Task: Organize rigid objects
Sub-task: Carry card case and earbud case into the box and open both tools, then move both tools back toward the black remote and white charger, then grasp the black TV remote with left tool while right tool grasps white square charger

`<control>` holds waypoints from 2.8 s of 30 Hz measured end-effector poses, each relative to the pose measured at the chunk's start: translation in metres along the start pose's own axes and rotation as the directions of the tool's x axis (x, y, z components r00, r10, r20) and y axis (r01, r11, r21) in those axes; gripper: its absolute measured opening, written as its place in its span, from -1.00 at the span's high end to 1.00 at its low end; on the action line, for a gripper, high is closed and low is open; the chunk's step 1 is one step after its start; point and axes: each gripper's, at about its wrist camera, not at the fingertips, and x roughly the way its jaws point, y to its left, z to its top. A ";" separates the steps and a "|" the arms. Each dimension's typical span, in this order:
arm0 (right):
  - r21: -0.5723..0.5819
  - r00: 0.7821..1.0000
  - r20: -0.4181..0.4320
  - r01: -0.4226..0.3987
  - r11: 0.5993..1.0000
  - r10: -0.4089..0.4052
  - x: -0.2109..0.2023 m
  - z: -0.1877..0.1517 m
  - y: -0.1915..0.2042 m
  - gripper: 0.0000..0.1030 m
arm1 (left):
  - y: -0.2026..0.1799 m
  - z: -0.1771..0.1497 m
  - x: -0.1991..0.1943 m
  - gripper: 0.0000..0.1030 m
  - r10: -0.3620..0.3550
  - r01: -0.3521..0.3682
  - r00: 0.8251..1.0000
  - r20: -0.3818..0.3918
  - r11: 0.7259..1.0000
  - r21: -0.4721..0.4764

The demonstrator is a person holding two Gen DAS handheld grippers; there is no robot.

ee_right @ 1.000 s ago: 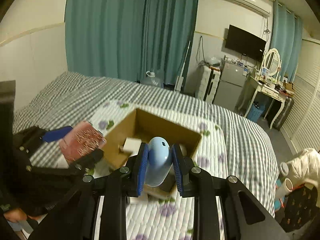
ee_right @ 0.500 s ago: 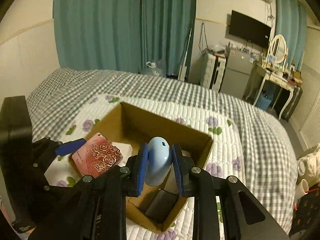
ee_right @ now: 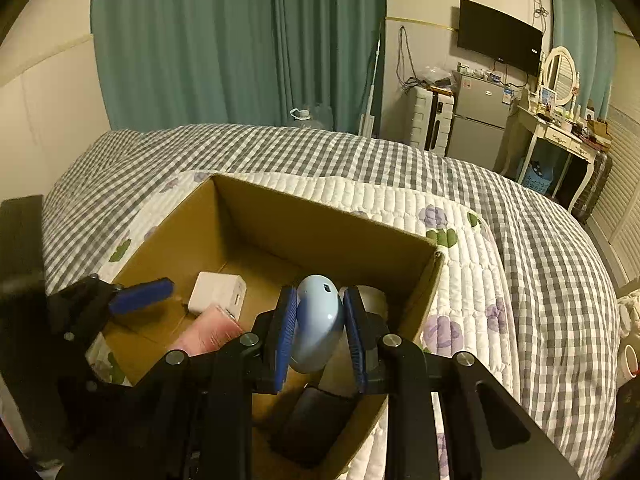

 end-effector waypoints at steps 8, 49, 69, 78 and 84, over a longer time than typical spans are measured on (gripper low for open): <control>0.010 0.999 -0.042 -0.003 1.000 0.003 0.026 0.004 0.007 0.56 | 0.023 0.006 -0.013 -0.57 0.044 -0.044 0.999 0.027 0.999 -0.018; 0.050 0.997 0.058 0.054 0.997 -0.057 -0.199 -0.063 0.041 -0.99 | 0.024 -0.064 -0.199 -0.99 0.072 -0.054 0.988 0.134 0.990 -0.132; 0.061 0.989 -0.137 0.071 0.996 -0.062 -0.056 -0.137 0.021 -0.99 | -0.007 -0.146 -0.047 -0.99 0.058 -0.075 0.990 -0.126 0.988 -0.134; 0.120 0.979 -0.180 0.117 0.986 -0.094 -0.038 -0.149 -0.001 -0.99 | -0.036 -0.140 -0.016 -0.51 0.066 -0.071 0.987 -0.144 0.997 -0.031; 0.137 0.975 -0.201 0.124 0.983 -0.095 -0.031 -0.155 -0.005 -0.99 | -0.039 -0.140 -0.007 0.20 0.044 -0.040 0.981 -0.188 0.999 0.026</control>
